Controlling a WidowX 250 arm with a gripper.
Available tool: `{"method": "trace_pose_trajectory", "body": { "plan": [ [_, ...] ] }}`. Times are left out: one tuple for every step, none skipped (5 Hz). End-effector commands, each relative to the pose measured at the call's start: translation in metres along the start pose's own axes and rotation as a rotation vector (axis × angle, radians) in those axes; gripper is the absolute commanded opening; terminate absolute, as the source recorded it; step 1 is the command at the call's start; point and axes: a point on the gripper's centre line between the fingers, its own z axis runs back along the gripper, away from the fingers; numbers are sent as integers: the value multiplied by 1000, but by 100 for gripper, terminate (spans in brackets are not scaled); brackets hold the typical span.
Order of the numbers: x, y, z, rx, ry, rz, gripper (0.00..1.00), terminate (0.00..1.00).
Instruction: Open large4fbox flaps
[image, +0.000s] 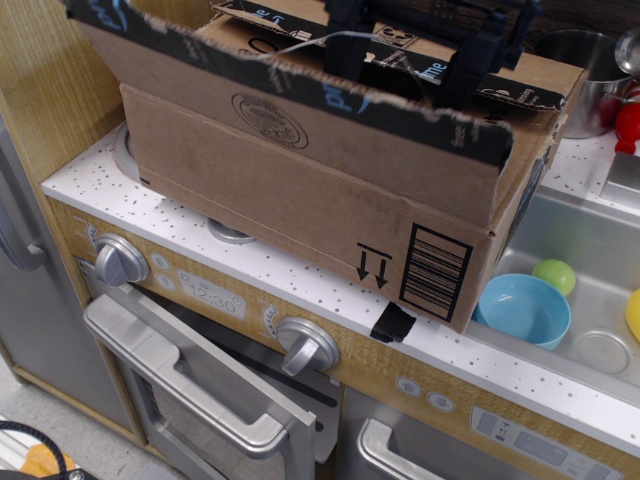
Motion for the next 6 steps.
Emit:
{"method": "trace_pose_trajectory", "body": {
  "plan": [
    [-16,12,-11,-67,-96,29,100,0],
    [-19,12,-27,-92,-126,26,100,0],
    [-20,11,-43,-111,-160,22,100,0],
    [-20,11,-59,-126,-189,9,100,0],
    [-20,11,-75,-140,-229,-5,100,0],
    [-16,11,-84,-146,-256,-21,100,100]
  ]
}}
